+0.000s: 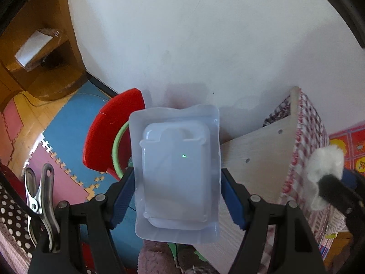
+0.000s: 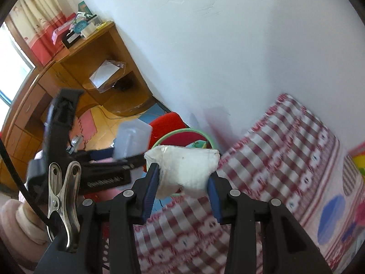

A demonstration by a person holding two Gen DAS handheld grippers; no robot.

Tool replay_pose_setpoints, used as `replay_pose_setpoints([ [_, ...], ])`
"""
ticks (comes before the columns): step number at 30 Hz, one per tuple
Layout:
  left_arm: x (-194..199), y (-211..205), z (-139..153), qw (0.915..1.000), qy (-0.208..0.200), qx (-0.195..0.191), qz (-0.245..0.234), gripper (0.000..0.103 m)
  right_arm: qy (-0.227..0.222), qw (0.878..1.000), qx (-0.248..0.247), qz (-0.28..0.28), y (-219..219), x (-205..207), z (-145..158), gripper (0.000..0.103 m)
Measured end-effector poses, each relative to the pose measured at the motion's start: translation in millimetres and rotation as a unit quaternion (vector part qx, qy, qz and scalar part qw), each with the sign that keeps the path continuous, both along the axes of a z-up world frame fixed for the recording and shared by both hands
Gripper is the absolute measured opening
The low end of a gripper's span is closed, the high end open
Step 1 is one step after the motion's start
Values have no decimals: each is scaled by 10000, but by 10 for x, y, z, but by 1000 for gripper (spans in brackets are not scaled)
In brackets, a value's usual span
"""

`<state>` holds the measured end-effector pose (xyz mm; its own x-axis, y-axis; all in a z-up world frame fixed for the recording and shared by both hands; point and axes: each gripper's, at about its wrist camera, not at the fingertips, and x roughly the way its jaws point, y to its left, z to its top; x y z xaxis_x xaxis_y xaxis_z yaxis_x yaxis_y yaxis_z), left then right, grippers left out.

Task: Collect trash
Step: 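Open the left tool to drop the clear tray into the red bucket, then open the right tool to drop the white tissue roll into the bucket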

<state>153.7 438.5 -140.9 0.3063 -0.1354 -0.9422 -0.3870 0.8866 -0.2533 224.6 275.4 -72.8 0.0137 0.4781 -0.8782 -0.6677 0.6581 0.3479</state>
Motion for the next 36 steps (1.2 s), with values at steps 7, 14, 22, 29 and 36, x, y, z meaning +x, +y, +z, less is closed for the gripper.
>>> replay_pose_setpoints([
  [7, 161, 96, -438, 9999, 145, -54, -21, 76, 144, 9998, -100, 4, 277, 47, -132, 41],
  [14, 265, 139, -757, 9994, 263, -151, -145, 77, 213, 9994, -268, -45, 450, 94, -264, 41],
  [22, 325, 206, -943, 9989, 366, -261, -164, 81, 223, 9989, -397, -63, 588, 158, -404, 41],
  [29, 338, 250, -1003, 9991, 343, -176, -157, 91, 297, 9987, -416, -55, 700, 184, -520, 41],
  [36, 269, 332, -989, 9992, 357, -206, -9, 91, 349, 9986, -405, -8, 734, 176, -577, 41],
])
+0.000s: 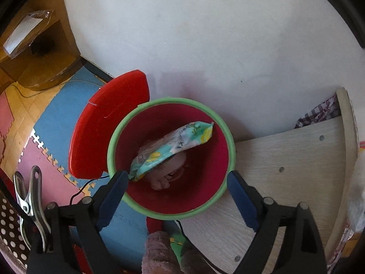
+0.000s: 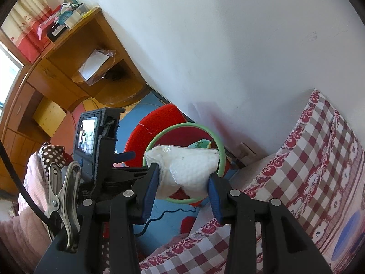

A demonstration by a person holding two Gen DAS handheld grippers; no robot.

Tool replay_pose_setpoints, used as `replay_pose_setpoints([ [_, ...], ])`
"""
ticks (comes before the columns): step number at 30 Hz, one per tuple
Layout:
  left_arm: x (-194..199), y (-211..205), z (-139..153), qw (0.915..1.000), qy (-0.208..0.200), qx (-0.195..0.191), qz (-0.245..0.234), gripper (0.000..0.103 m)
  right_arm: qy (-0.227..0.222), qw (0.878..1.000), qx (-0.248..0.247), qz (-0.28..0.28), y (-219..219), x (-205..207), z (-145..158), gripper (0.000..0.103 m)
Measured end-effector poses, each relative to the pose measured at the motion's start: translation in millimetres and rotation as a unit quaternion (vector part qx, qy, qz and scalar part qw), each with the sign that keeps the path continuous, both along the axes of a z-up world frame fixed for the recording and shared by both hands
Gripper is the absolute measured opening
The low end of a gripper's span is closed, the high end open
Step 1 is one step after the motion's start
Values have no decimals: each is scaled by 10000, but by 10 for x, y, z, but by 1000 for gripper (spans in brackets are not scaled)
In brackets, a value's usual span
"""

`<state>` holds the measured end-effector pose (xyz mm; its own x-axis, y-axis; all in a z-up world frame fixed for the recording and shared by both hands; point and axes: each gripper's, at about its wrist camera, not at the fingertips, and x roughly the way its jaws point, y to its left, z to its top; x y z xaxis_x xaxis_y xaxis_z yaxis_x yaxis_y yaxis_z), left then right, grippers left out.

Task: Collect trash
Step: 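Open the right tool to drop the white tissue roll into the bucket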

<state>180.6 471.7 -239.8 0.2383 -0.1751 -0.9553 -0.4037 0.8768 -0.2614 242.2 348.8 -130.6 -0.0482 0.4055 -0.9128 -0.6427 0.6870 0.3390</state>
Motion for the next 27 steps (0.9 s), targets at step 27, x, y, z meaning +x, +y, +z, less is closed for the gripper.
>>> replay_pose_setpoints([
  [27, -303, 258, 78, 9994, -16, -46, 348, 91, -36, 9994, 248, 241, 248, -158, -107, 75],
])
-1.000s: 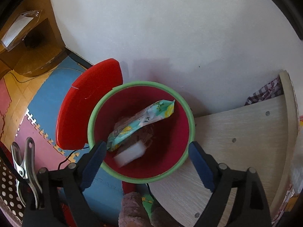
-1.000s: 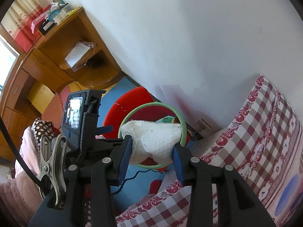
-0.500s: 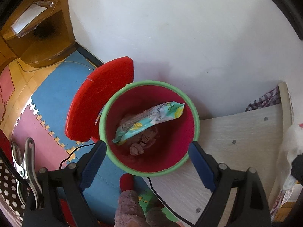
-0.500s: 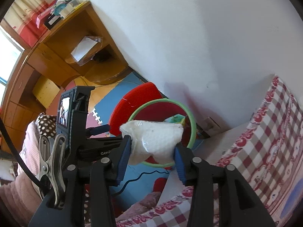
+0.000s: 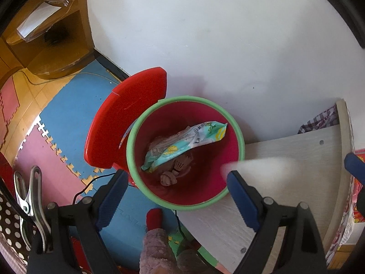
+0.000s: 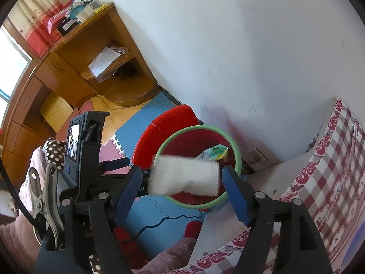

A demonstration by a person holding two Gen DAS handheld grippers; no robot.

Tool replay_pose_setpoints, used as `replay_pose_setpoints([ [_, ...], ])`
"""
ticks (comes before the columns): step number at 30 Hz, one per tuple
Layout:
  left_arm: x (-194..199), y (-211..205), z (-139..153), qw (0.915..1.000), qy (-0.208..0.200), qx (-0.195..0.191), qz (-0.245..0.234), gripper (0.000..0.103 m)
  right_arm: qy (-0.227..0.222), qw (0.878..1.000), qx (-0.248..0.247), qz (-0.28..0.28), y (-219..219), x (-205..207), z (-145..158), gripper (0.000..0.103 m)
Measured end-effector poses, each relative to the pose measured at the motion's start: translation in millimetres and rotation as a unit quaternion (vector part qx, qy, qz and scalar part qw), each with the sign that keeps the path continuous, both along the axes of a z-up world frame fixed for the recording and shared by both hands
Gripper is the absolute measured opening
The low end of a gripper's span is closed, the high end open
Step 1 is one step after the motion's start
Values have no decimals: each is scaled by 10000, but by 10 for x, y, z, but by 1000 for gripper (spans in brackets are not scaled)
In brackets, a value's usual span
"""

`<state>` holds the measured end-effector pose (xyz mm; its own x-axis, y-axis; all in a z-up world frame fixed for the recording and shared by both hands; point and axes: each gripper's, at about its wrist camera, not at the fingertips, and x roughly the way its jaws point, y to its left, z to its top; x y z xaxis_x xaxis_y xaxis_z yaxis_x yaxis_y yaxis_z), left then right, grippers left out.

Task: Collect trash
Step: 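Open the right tool to drop the white tissue roll into the bucket, then lower the left tool into the bucket toward the teal wipes package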

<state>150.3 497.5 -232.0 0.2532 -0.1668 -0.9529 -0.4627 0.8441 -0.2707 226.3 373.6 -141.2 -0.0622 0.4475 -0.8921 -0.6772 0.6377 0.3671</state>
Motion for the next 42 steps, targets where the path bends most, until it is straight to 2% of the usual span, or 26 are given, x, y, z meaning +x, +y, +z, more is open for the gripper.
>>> replay_pose_setpoints([
  [14, 56, -74, -30, 9997, 42, 57, -218, 89, -18, 9999, -62, -87, -89, 15, 42, 75],
  [17, 98, -110, -75, 9996, 98, 78, -243, 79, -30, 9999, 11, -95, -149, -10, 79, 75],
  [19, 127, -126, -118, 9996, 120, 25, -262, 76, -77, 9999, 91, -113, -201, -25, 113, 75],
  [21, 162, -148, -153, 9995, 95, 20, -316, 64, -123, 9997, 158, -168, -252, -35, 148, 74],
  [24, 241, -196, -216, 9990, 59, 43, -446, 53, -133, 9992, 265, -276, -333, -26, 181, 69],
  [27, 339, -234, -317, 9986, 45, 33, -533, 48, -192, 9986, 324, -371, -405, -1, 195, 67],
  [33, 567, -295, -657, 9984, 110, -123, -550, 48, -178, 9982, 314, -485, -492, 58, 121, 61],
  [37, 695, -300, -944, 9984, 212, -282, -442, 48, -144, 9984, 249, -491, -536, 72, 36, 60],
  [42, 774, -327, -1232, 9983, 349, -271, -386, 48, -73, 9979, 277, -575, -600, 85, -41, 55],
])
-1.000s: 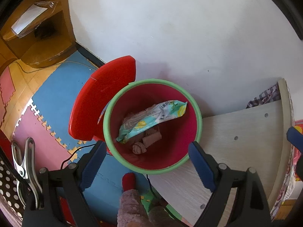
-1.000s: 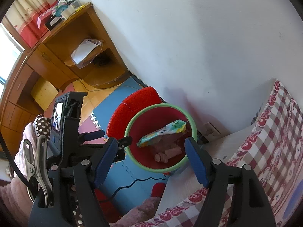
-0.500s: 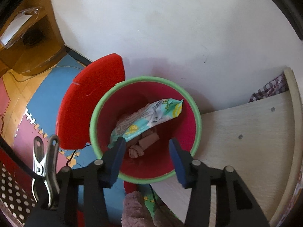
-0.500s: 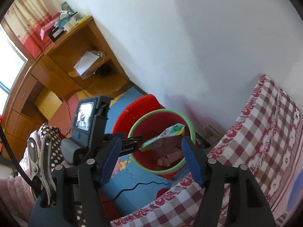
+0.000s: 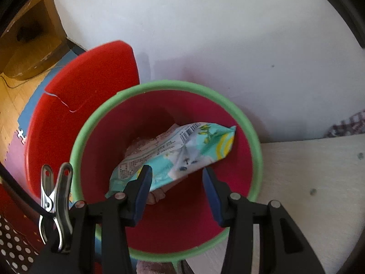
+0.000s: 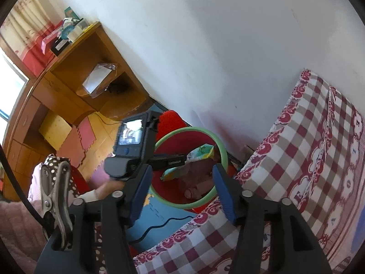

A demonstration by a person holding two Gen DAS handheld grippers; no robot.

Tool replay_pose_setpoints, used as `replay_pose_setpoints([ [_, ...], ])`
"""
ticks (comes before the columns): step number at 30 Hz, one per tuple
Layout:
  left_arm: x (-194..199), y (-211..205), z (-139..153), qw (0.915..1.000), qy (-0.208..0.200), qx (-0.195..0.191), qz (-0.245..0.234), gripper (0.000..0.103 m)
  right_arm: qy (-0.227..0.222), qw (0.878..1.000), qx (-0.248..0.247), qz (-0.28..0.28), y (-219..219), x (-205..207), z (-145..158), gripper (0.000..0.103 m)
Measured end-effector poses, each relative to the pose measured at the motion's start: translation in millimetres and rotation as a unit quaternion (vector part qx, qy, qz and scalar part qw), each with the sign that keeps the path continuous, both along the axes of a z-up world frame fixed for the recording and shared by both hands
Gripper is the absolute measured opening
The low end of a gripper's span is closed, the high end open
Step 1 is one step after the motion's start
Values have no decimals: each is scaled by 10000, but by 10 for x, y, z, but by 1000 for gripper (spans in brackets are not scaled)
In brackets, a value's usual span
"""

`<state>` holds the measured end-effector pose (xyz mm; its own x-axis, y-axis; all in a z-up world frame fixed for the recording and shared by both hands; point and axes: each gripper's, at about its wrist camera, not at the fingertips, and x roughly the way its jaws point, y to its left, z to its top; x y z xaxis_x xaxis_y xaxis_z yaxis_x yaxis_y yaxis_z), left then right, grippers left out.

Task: Collect trash
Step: 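Lower the left tool into the bucket toward the teal wipes package, then grasp the teal wipes package with the left tool and push it deeper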

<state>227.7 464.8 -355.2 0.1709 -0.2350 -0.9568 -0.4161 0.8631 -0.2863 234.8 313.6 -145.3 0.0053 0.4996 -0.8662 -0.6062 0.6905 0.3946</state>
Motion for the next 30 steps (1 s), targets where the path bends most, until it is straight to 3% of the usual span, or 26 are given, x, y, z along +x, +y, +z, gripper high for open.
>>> replay_pose_setpoints([
  [10, 13, -54, -372, 9997, 156, 144, -104, 48, -216, 9996, 154, -32, -26, -56, -20, 55],
  [14, -18, -76, -521, 9996, 269, 37, -118, 48, -264, 9995, 191, -59, 24, -85, -28, 55],
  [21, 10, -325, -771, 9971, 528, 103, -546, 51, -435, 9987, 229, -101, 40, -101, -36, 55],
  [30, 130, -461, -1072, 9947, 784, 44, -664, 56, -601, 9973, 334, -242, -49, -85, -55, 54],
])
